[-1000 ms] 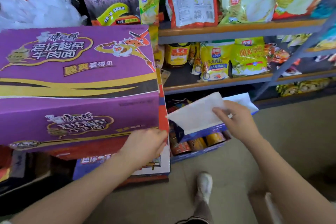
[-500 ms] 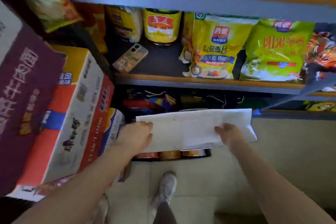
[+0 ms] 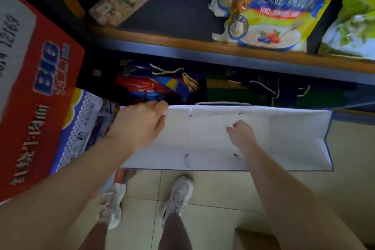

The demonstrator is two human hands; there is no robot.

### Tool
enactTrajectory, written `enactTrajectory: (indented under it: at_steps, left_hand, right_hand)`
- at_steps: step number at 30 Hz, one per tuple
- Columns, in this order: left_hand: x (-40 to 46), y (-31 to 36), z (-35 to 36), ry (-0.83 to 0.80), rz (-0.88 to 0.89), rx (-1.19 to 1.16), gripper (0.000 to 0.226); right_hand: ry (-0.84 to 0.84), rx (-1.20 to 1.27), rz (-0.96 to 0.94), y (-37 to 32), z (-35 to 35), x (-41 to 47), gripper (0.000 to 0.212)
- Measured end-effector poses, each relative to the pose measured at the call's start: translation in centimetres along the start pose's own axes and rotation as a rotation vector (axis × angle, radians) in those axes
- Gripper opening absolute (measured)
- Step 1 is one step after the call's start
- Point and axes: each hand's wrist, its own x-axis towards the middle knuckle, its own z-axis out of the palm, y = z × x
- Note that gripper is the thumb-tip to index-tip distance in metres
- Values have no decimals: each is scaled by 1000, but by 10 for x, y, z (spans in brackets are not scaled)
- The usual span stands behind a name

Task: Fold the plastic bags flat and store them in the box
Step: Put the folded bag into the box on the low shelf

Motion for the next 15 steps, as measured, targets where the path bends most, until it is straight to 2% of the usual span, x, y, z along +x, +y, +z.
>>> enactTrajectory:
  at_steps: [1, 4, 7, 10, 13, 15]
  left_hand:
    - [-1, 1, -2, -25, -27, -10, 18]
    - [-5, 8, -28, -161, -172, 10, 28]
    - [-22, 9, -76, -297, -176, 157, 31]
    - [-51, -1, -141, -254, -187, 154, 27]
    - [-81, -19, -211, -179, -247, 113, 25]
    - [-100, -29, -254, -71, -241, 124, 24]
  right_hand:
    - [0, -9, -41, -4, -3, -7, 30]
    - [-48, -66, -171, -25, -18, -42, 21]
    - [-80, -112, -305, -56, -51, -96, 24]
    - [-38, -138, -469, -99, -105, -162, 27]
    - [43, -97, -641, -144, -155, -223, 20]
    - [127, -90, -751, -175, -180, -262, 18]
